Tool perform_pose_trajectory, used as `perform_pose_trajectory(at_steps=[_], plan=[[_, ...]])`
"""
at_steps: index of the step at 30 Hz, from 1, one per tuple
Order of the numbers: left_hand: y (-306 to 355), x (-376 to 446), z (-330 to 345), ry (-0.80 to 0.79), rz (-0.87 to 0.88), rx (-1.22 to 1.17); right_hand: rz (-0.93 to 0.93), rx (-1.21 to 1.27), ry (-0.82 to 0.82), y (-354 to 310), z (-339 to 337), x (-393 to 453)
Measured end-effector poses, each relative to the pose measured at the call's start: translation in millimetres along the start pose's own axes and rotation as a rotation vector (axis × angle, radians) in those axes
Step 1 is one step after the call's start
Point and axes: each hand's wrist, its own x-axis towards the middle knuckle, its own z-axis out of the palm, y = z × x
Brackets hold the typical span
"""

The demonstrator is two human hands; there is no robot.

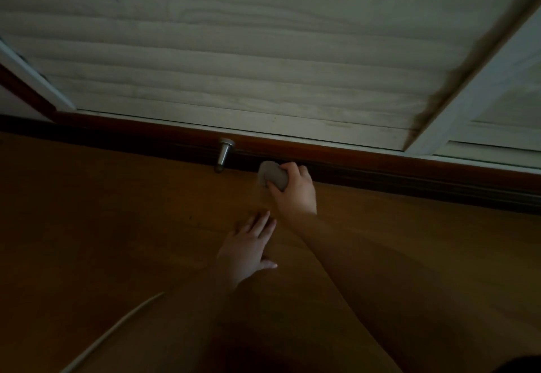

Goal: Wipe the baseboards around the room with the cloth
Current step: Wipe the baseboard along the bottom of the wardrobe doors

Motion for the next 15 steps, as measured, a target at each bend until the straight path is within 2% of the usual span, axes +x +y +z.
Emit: perform_pose_trajectory(at_steps=[10,15], plan=[[3,6,-2,0.039,-0.020,0.005,0.053,-0.019,0.066,35,-36,-3],[12,19,-5,0.033,0.001,0.033,0.182,0.049,0.155,72,-84,-21]])
